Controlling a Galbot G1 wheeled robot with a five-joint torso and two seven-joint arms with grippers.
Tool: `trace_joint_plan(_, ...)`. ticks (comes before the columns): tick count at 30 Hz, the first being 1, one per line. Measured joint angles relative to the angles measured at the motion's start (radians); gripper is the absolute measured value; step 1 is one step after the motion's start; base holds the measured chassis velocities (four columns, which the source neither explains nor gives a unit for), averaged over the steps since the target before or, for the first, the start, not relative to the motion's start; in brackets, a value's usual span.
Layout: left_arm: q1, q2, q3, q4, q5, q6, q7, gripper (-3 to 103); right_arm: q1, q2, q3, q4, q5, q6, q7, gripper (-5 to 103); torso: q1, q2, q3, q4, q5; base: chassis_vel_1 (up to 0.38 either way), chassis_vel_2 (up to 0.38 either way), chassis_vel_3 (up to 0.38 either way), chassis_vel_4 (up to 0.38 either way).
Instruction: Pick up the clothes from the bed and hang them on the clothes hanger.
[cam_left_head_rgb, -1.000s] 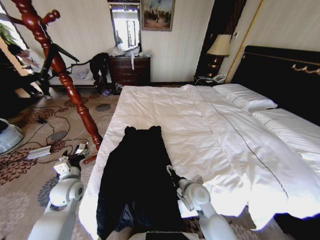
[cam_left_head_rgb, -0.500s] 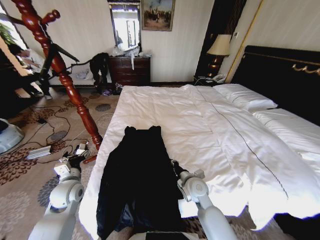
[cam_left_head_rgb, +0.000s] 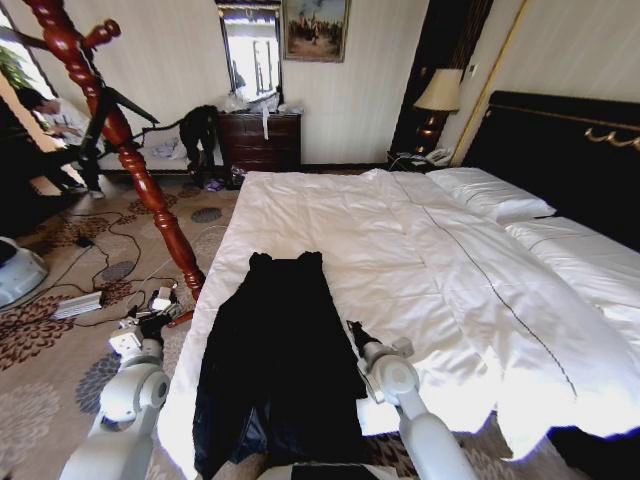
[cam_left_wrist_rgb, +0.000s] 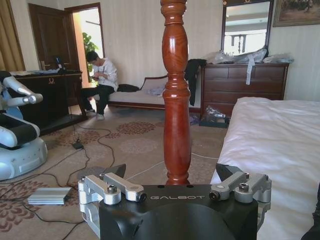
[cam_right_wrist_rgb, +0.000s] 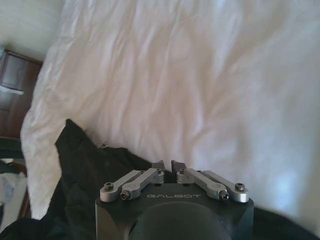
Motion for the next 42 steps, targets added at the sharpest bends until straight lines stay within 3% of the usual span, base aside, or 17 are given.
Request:
trace_joint_plan(3, 0.001, -0.002, -0.001, 0.001, 0.001, -0.002, 0.0, 100, -0.038, -0.022, 0.022, 0.02, 0.031, -0.02, 0.032, 16, 0.0, 0.0, 0.0, -0.0004, 0.0001, 0.0, 0.0, 0.0, 0.0)
trace_joint_plan(8, -0.007, -0.016, 0.013, 0.007, 0.009, -0.002, -0.001, 100, -0.054, -0.024, 0.008, -0.006, 0.061, -0.043, 0.038, 37, 0.0, 0.0, 0.0, -0.0003, 0.0001, 0.0, 0.0, 0.0, 0.0)
trace_joint_plan(12, -0.01, -0.02, 0.02, 0.011, 0.018, -0.002, -0.001, 100, -0.002, -0.016, -0.065, -0.039, 0.079, -0.076, -0.026, 54, 0.0, 0.0, 0.0, 0.0, 0.0, 0.0, 0.0, 0.0, 0.0)
trace_joint_plan(15, -0.018, -0.013, 0.022, 0.017, 0.017, -0.002, -0.001, 100, 0.027, -0.035, -0.12, -0.048, 0.081, -0.097, -0.053, 60, 0.0, 0.0, 0.0, 0.0005, 0.0001, 0.0, 0.0, 0.0, 0.0)
trace_joint_plan(17, -0.035, -0.002, 0.031, 0.028, 0.009, 0.0, -0.001, 100, 0.044, -0.068, -0.18, -0.054, 0.064, -0.116, -0.077, 71, 0.0, 0.0, 0.0, -0.0006, -0.0002, 0.0, 0.0, 0.0, 0.0)
trace_joint_plan(18, -0.035, -0.002, 0.031, 0.028, 0.009, 0.0, -0.001, 100, 0.044, -0.068, -0.18, -0.054, 0.064, -0.116, -0.077, 71, 0.0, 0.0, 0.0, -0.0006, -0.0002, 0.0, 0.0, 0.0, 0.0)
trace_joint_plan(20, -0.038, 0.003, 0.032, 0.033, 0.006, 0.001, -0.001, 100, 0.065, -0.104, -0.246, -0.063, 0.026, -0.123, -0.117, 82, 0.0, 0.0, 0.0, -0.0003, 0.0, 0.0, 0.0, 0.0, 0.0)
trace_joint_plan(25, -0.035, 0.004, 0.024, 0.04, 0.003, 0.0, -0.001, 100, 0.115, -0.14, -0.362, -0.069, -0.065, -0.122, -0.213, 97, 0.0, 0.0, 0.0, 0.0001, -0.0001, 0.0, 0.0, 0.0, 0.0)
trace_joint_plan(27, -0.036, 0.003, 0.022, 0.048, 0.002, -0.001, -0.001, 100, 0.143, -0.13, -0.429, -0.091, -0.138, -0.103, -0.274, 100, 0.0, 0.0, 0.0, 0.0, -0.0002, 0.0, 0.0, 0.0, 0.0)
trace_joint_plan(30, -0.042, -0.001, 0.024, 0.053, 0.002, -0.001, -0.001, 100, 0.164, -0.108, -0.471, -0.136, -0.18, -0.097, -0.303, 100, 0.0, 0.0, 0.0, 0.0, 0.0, 0.0, 0.0, 0.0, 0.0)
trace_joint_plan(35, -0.045, -0.003, 0.028, 0.056, 0.002, -0.001, -0.001, 100, 0.198, -0.059, -0.465, -0.201, -0.177, -0.069, -0.251, 100, 0.0, 0.0, 0.0, 0.0001, 0.0, 0.0, 0.0, 0.0, 0.0)
trace_joint_plan(42, -0.055, 0.004, 0.029, 0.062, -0.003, 0.003, -0.001, 100, 0.233, -0.072, -0.379, -0.19, -0.134, -0.08, -0.174, 100, 0.0, 0.0, 0.0, -0.0001, 0.0001, 0.0, 0.0, 0.0, 0.0)
